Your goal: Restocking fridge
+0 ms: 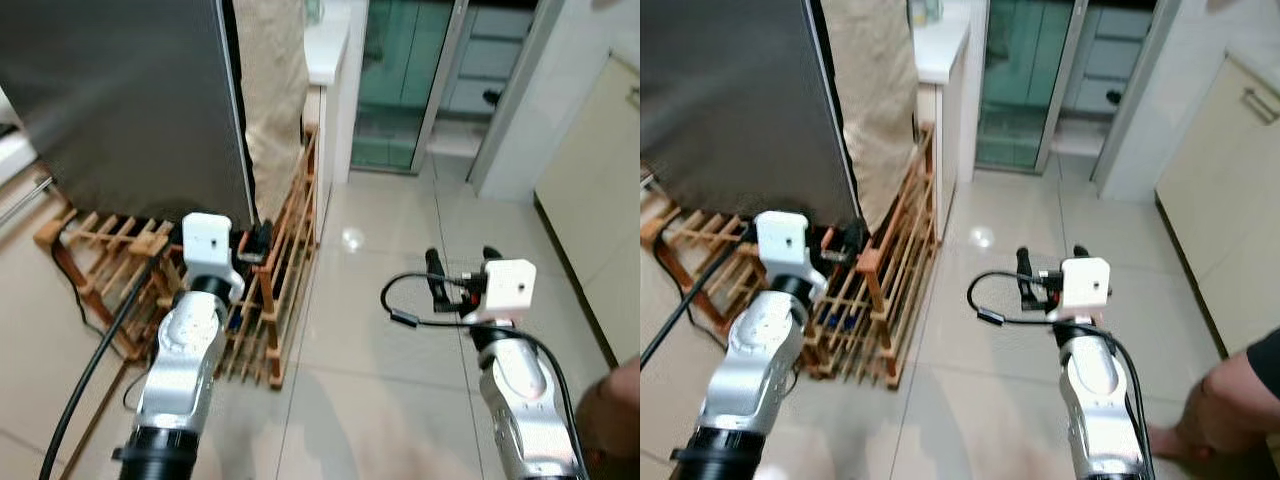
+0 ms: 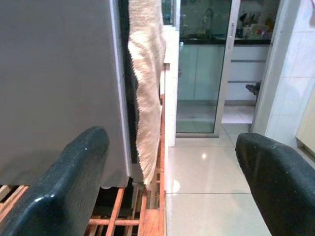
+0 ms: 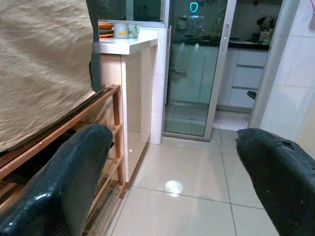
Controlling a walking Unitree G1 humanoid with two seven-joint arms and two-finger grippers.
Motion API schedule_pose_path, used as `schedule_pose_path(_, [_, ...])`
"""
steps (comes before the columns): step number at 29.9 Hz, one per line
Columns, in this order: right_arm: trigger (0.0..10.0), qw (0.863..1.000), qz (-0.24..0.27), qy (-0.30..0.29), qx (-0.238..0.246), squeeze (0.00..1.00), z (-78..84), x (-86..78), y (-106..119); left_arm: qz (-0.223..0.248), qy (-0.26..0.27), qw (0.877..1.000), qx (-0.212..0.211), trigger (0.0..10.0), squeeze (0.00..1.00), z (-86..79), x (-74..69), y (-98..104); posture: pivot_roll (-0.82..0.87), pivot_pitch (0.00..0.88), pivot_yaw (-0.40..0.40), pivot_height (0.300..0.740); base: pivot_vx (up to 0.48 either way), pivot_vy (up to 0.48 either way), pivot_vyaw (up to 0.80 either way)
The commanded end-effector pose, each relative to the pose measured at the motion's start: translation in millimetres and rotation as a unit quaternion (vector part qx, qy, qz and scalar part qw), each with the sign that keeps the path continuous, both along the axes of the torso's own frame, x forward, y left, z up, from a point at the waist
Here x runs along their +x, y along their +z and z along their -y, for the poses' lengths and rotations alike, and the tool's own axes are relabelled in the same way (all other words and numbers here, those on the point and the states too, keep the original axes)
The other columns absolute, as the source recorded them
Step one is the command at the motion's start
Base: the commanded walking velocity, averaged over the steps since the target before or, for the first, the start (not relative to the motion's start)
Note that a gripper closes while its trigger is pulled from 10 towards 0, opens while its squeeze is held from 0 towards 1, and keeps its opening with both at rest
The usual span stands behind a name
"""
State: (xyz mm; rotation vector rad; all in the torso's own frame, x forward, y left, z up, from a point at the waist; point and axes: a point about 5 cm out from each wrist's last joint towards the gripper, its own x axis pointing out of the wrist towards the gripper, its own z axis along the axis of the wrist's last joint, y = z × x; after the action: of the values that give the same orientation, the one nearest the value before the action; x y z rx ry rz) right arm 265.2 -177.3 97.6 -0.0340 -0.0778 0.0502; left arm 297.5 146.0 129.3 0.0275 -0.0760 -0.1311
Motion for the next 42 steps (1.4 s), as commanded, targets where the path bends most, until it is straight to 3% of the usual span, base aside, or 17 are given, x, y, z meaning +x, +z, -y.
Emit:
schedule_pose_path(1, [10.0, 1.0, 0.011, 0.001, 0.0, 0.0, 0.5, 2.3, 3.9, 0.004, 0.0, 1.0, 0.006, 10.0, 0.0, -1.1, 1.2, 1.7, -0.1, 0.0, 0.001, 0.74, 0.0, 0.0, 0.0])
schedule_pose_path(8, [10.0, 1.0, 0.013, -0.006, 0.011, 0.0, -0.4, -10.7, 2.9, 0.009, -0.025, 0.999, 0.024, 10.0, 0.0, -6.3, -11.1, -1.0, -0.1, 0.0, 0.001, 0.74, 0.0, 0.0, 0.0])
schedule_pose_path(11, [10.0, 1.0, 0.007, -0.012, 0.005, 0.0, 3.7, -17.9, -0.5, 0.015, -0.03, 0.999, 0.004, 10.0, 0.0, -19.7, -27.1, -5.2, -0.1, 0.0, 0.005, 0.74, 0.0, 0.0, 0.0])
schedule_pose_path(14, [10.0, 1.0, 0.009, -0.01, 0.0, 0.0, 4.8, -19.3, 0.6, 0.031, -0.037, 0.999, -0.008, 10.0, 0.0, -19.2, -31.3, -2.5, -0.1, 0.0, 0.003, 0.74, 0.0, 0.0, 0.0])
schedule_pose_path(32, [10.0, 1.0, 0.015, 0.008, -0.007, 0.0, 1.1, -8.3, 6.0, 0.04, 0.007, 0.998, -0.053, 10.0, 0.0, -6.3, -22.6, 7.7, -0.1, 0.0, -0.008, 0.74, 0.443, 0.0, 0.0])
schedule_pose_path(42, [10.0, 1.0, 0.011, 0.011, -0.009, 0.0, 1.8, -7.5, 4.5, 0.041, 0.028, 0.997, -0.051, 10.0, 0.0, -9.3, -20.3, 8.7, -0.1, 0.0, -0.007, 0.74, 0.077, 0.423, 0.0])
